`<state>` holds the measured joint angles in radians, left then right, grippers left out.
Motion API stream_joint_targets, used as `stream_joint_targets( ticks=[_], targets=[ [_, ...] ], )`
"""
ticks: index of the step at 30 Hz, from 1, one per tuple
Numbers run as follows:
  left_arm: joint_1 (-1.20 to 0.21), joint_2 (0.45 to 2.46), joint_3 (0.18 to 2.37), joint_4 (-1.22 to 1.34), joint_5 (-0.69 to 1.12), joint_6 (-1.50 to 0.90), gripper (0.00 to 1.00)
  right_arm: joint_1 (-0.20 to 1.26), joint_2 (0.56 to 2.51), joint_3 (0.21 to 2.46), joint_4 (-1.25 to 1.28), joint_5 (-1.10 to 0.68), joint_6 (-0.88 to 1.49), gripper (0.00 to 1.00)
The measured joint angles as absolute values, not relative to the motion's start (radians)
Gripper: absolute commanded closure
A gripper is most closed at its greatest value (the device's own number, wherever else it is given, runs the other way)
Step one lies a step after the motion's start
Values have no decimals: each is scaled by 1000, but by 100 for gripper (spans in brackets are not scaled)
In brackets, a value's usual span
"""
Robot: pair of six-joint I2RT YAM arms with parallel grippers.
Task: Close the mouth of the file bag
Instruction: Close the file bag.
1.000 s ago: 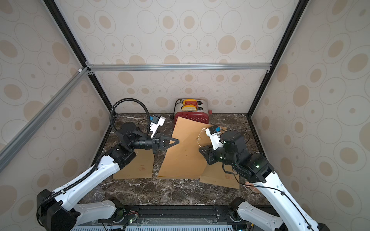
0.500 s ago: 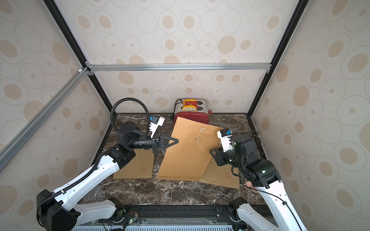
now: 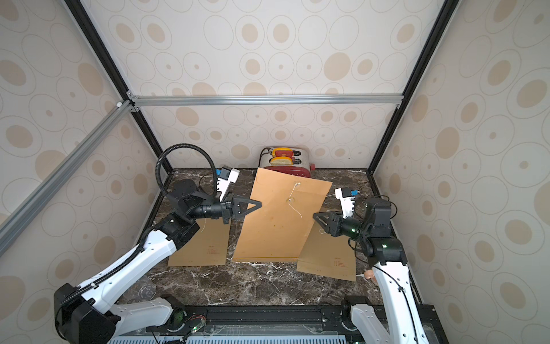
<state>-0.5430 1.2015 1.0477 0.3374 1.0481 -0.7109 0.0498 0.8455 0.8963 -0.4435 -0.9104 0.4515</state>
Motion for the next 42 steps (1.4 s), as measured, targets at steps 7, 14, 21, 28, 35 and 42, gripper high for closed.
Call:
stream_joint_targets(
  ticks=[7,14,21,28,35,42],
  targets=[
    [-540,1201,1043,397,1059,-746,100,39,839,848,-200,-1059,537,71],
    [-538,1201,1043,412,1064,-756,100,38,852,813,-60,-1135,611,86],
    [-538,1201,1043,411,1064,-756,100,36,833,797,-33,-1160,622,65],
    [-538,1201,1042,405,1057,-756,100,32,834,789,-18,-1195,625,64],
    [-538,1201,1042,379,1044,-742,100,31,811,783,-11,-1195,638,52],
    [-534,1201,1042,367,1036,-731,100,30,784,744,63,-1195,685,54]
  ],
)
